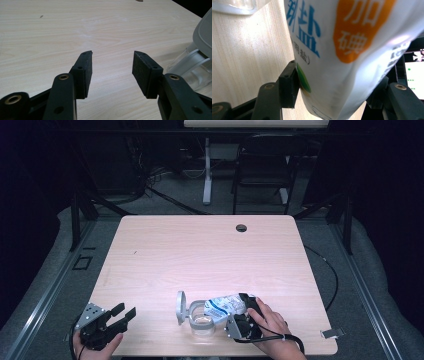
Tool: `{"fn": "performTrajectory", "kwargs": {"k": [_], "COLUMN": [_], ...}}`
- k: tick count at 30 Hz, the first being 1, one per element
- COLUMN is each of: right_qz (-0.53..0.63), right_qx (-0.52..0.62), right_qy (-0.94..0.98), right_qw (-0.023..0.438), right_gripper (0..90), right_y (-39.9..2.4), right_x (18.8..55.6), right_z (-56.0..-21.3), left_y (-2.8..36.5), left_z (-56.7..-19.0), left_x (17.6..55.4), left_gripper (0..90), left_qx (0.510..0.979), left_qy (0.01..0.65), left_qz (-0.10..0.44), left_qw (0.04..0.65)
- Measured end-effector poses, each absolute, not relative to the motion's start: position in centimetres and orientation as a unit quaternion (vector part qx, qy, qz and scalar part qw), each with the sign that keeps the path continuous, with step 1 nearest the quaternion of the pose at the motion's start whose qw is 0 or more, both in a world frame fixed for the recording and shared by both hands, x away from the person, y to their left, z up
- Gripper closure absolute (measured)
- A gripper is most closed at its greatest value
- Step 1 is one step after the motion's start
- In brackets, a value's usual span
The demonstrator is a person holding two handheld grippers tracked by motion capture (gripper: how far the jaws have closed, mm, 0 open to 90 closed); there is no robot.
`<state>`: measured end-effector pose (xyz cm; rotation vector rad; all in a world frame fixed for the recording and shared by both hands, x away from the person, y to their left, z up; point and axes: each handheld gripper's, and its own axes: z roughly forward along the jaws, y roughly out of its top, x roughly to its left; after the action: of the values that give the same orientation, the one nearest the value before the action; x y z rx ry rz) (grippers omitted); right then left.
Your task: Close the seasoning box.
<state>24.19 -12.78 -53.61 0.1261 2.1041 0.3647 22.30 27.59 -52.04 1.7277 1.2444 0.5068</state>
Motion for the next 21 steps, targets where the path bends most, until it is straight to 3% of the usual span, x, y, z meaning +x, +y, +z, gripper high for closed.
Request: {"fn": "performTrajectory", "kwargs": {"k": [21], "right_qz": [0.118], "right_qx": [0.026], "right_qy": [0.859], "right_qw": [0.498], "right_gripper": [39.8], "right_y": [-12.57], "right_x": [24.2], "right_z": [-53.11], "left_y": [27.64], "left_z": [-52.1], "left_x": [22.32], "left_gripper": [50.8], "left_qx": [0.7], "left_qy": [0.506], "left_qz": [0.206], "left_qw": [0.461]}}
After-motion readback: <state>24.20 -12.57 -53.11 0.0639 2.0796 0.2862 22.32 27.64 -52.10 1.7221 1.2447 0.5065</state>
